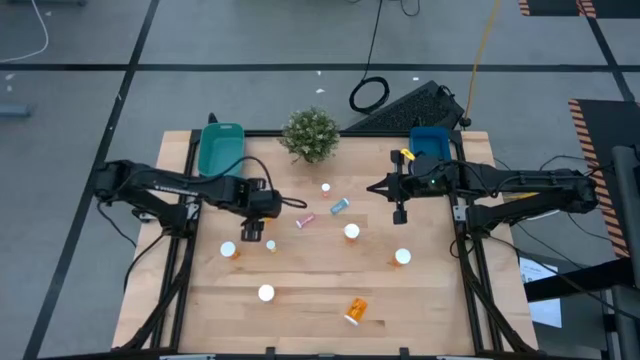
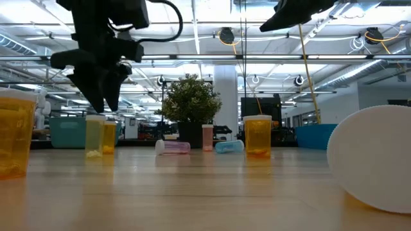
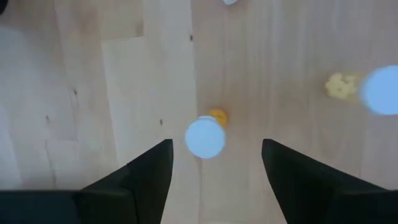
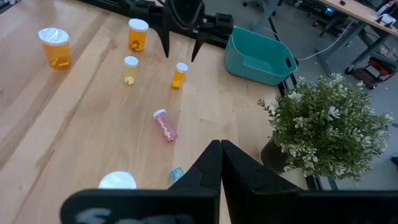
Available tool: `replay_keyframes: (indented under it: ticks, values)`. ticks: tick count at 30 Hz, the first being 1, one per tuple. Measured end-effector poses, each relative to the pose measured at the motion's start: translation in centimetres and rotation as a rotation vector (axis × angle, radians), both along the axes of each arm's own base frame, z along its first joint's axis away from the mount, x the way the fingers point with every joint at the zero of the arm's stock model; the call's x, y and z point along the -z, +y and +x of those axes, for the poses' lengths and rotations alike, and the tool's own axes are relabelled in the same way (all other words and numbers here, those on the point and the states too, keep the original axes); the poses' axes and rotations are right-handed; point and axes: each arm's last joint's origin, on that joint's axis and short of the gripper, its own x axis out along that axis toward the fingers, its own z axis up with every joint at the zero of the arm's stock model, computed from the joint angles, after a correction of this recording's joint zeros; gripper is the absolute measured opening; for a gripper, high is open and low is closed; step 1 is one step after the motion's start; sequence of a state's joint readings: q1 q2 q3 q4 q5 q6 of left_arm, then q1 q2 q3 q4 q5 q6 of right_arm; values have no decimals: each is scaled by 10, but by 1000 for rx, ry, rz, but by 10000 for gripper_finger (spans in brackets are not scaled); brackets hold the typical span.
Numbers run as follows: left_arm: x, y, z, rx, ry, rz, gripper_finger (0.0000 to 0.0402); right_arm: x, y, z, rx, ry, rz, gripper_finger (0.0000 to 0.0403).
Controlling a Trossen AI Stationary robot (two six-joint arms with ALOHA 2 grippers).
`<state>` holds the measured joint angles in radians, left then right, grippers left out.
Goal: Pick and place medicine bottles into bin by pill shape (circle, oval)
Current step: Put the small orange pill bottle into the green bin
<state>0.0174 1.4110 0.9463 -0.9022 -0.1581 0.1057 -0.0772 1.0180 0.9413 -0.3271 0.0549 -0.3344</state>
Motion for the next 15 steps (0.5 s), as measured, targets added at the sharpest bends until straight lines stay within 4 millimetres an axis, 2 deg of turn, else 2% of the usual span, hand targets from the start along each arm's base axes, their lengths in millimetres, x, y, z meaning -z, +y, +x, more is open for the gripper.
replay_keyframes:
  ticks: [15]
  values:
    - [15,14,10,-21,30,-21,251,0,0,0,-1,0,4,0]
